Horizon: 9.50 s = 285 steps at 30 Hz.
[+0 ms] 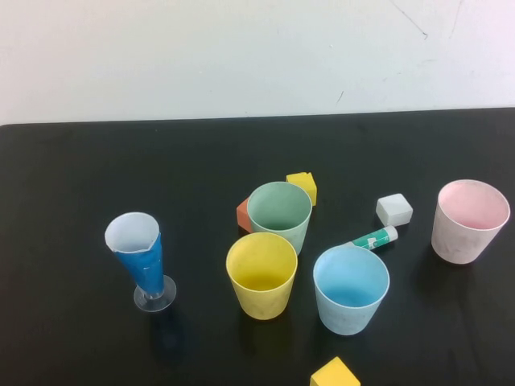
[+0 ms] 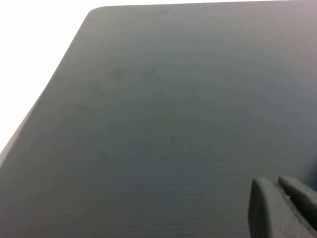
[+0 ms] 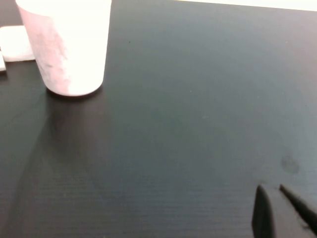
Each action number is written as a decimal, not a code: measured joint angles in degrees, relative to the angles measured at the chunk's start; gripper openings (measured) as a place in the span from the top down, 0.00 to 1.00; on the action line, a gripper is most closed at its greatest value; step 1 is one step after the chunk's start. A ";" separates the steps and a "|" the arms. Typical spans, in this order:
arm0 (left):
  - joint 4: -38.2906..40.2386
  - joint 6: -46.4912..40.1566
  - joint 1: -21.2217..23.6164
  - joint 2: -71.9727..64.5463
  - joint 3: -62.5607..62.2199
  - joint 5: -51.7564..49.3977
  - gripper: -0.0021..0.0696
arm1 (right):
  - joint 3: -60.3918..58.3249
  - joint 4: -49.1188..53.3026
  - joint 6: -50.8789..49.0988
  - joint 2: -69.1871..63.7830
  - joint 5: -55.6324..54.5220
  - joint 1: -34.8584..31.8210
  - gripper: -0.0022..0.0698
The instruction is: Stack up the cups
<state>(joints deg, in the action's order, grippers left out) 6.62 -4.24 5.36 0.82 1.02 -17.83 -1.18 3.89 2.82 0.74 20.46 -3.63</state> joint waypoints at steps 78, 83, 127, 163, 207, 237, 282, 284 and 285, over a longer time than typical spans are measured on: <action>0.36 -9.75 -30.39 -79.35 -82.80 -52.57 0.96 | -0.37 -32.92 -4.77 0.00 0.80 0.00 0.97; -0.40 -7.44 -33.90 -88.92 -88.02 -52.88 0.71 | -0.37 -32.92 -4.14 0.00 0.83 0.00 0.97; -6.62 1.70 -41.04 -95.25 -98.30 -45.13 0.96 | -0.37 -33.63 -2.82 0.00 1.05 0.00 0.97; -15.58 5.94 -41.04 -101.07 -103.17 -40.60 0.89 | 6.92 -41.75 15.88 -1.46 6.84 0.00 0.97; -4.46 9.17 -41.04 -50.22 -38.08 -11.94 0.97 | 94.82 -8.54 30.48 -105.14 49.26 12.92 0.43; -6.62 9.21 -41.04 -50.22 -37.97 -10.66 0.97 | 97.79 -16.18 33.30 -94.30 50.48 22.90 0.95; -8.93 7.95 -41.04 -50.22 -37.89 -10.86 0.97 | 92.69 -7.91 23.36 -100.26 50.38 36.62 0.94; -8.93 7.95 -41.04 -50.22 -37.89 -10.86 0.97 | 92.00 -7.91 23.24 -100.26 50.38 36.62 0.91; -8.93 7.95 -41.04 -50.22 -37.89 -10.86 0.97 | 91.88 -7.91 23.24 -100.26 50.38 36.62 0.88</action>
<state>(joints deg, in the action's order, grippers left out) -2.31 3.71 -35.67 -49.40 -36.87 -28.68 90.70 -4.02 26.06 -99.52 70.84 32.99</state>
